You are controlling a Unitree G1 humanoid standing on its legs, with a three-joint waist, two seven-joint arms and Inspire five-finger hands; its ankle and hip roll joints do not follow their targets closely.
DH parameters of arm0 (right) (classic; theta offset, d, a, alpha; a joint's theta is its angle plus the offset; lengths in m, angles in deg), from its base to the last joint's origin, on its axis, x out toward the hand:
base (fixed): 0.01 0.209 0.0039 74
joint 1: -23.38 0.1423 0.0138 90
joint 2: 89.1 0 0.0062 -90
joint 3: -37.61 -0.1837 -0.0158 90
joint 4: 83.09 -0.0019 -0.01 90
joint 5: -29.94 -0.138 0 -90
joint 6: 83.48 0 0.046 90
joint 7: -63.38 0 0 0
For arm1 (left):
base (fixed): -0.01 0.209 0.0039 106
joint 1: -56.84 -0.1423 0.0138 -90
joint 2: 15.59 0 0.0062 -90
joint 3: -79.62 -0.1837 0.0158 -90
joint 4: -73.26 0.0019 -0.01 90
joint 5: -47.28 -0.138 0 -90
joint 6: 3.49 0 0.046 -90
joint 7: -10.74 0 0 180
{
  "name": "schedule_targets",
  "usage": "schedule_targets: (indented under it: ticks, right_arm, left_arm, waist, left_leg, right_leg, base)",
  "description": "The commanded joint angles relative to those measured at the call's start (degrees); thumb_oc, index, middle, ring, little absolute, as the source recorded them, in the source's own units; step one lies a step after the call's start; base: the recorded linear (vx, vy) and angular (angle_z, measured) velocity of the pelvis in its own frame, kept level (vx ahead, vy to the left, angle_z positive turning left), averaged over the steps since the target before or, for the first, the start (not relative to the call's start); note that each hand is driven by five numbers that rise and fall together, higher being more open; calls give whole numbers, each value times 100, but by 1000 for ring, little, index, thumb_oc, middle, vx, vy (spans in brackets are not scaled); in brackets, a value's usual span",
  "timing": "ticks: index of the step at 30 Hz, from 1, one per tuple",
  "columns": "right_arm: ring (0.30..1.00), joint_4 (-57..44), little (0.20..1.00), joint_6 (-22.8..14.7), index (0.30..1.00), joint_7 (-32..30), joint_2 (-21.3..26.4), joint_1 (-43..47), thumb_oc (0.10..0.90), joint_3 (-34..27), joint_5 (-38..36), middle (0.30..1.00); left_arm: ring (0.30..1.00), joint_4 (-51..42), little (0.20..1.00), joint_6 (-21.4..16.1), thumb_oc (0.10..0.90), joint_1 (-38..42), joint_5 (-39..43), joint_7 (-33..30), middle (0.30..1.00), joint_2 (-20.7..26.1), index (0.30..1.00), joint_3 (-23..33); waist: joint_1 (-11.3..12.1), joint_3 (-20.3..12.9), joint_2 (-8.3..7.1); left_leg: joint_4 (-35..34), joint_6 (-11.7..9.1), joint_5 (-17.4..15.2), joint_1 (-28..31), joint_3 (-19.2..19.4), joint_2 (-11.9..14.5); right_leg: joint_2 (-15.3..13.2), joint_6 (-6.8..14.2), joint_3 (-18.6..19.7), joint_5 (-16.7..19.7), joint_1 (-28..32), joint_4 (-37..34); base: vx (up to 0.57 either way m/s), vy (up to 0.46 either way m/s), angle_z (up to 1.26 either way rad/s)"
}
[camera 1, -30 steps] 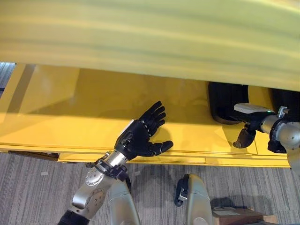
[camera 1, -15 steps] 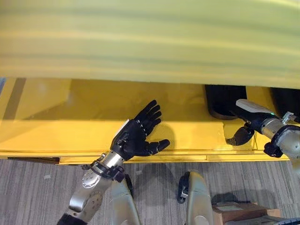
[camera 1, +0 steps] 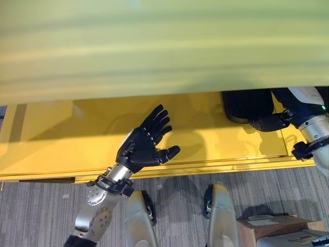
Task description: Move parts from the plastic box to the shelf.
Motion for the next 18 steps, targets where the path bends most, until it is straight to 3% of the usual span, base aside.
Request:
schedule_targets:
  ticks: [1,7,10,14,16,18]
  right_arm:
    - [1000,-613,1000,-379,1000,-784,-7,476,900,-638,112,1000]
    - [1000,-707,1000,-612,1000,-1079,-314,299,900,-719,-163,1000]
    - [1000,-737,1000,-675,1000,-1664,-639,197,900,-788,364,1000]
    - [1000,-738,1000,-600,1000,-1692,-859,19,900,-889,398,1000]
    - [1000,-761,1000,-389,1000,-1473,-1076,-319,900,-1056,248,1000]
    - [1000,-785,1000,-560,1000,-1530,-1181,-637,900,-1145,1,1000]
  left_arm:
    - [1000,220,1000,271,900,-397,-180,-18,1000,-44,1000,-396]
    - [1000,168,1000,348,900,-433,-26,-138,1000,-63,1000,-355]
    - [1000,212,1000,400,900,-436,81,-289,1000,-115,1000,-275]
    - [1000,203,1000,486,900,-491,-44,-200,1000,-159,1000,-215]
    - [1000,137,1000,544,900,-628,-77,-167,1000,-157,1000,-82]
    - [1000,111,1000,582,900,-723,-55,-168,1000,-143,1000,-13]
  waist:
    - [83,-143,-43]
    - [72,-142,-35]
    - [58,-127,-32]
    - [40,-95,-20]
    - [-19,-67,-14]
    - [-59,-63,-24]
  left_leg:
    - [-250,144,-123,309,317,330]
    - [-510,142,-30,466,391,297]
    - [-790,188,225,488,458,264]
    - [-1124,161,409,607,542,245]
    - [-1616,140,662,831,706,229]
    - [-1920,145,821,989,816,188]
  right_leg:
    - [-259,-169,-163,148,292,-251]
    - [-253,-142,-198,241,403,-441]
    - [-225,-173,-234,444,384,-621]
    - [-197,-134,-288,600,479,-901]
    - [-136,-81,-341,802,623,-1282]
    - [-83,-46,-357,947,742,-1567]
  base:
    - [0,0,0]
    - [4,-3,1]
    - [-47,-35,7]
    - [-13,-2,0]
    - [-43,41,1]
    - [-22,35,1]
